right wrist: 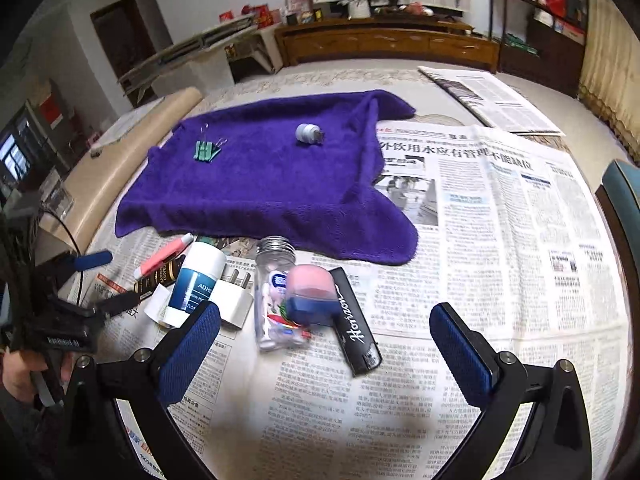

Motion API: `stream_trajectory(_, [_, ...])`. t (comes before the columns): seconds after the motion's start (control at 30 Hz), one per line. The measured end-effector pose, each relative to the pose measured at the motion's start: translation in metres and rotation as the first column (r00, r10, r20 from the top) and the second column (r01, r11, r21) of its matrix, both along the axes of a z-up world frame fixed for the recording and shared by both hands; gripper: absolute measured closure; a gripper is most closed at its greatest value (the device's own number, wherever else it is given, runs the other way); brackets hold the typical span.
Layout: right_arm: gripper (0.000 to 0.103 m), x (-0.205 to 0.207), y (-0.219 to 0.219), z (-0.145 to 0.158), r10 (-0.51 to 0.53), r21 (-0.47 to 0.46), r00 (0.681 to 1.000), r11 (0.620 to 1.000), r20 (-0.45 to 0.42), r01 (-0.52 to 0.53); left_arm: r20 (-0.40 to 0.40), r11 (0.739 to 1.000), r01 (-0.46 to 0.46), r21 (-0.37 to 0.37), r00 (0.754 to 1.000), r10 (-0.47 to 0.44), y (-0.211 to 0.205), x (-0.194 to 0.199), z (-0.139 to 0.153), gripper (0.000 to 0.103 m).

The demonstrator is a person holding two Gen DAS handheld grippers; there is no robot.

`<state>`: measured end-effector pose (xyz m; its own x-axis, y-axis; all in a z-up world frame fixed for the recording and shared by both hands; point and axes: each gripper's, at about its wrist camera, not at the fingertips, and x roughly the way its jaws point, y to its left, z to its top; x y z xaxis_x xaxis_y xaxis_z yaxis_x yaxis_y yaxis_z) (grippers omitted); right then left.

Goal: Organize rigid objects
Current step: 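Open both grippers and pull them back from the towel, then grasp the pink-and-white tube with the left gripper while the right gripper grasps the black Horizon tube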

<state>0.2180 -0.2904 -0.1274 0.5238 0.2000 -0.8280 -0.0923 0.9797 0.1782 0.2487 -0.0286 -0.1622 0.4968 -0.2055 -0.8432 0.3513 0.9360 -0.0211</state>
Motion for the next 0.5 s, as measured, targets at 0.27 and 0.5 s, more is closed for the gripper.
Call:
stream_trajectory(0.27, [0.000, -0.002, -0.013, -0.007, -0.012, 0.029, 1.000, 0.999, -0.024, 0.013, 0.048, 0.998, 0.027, 0.064, 0.998, -0.030, 0.005, 0.015, -0.008, 0.001])
stream_trajectory(0.5, [0.000, -0.002, -0.010, -0.013, 0.006, 0.038, 0.999, 0.999, -0.043, -0.005, 0.032, 1.000, -0.018, 0.026, 0.999, 0.017, 0.009, 0.041, -0.009, 0.007])
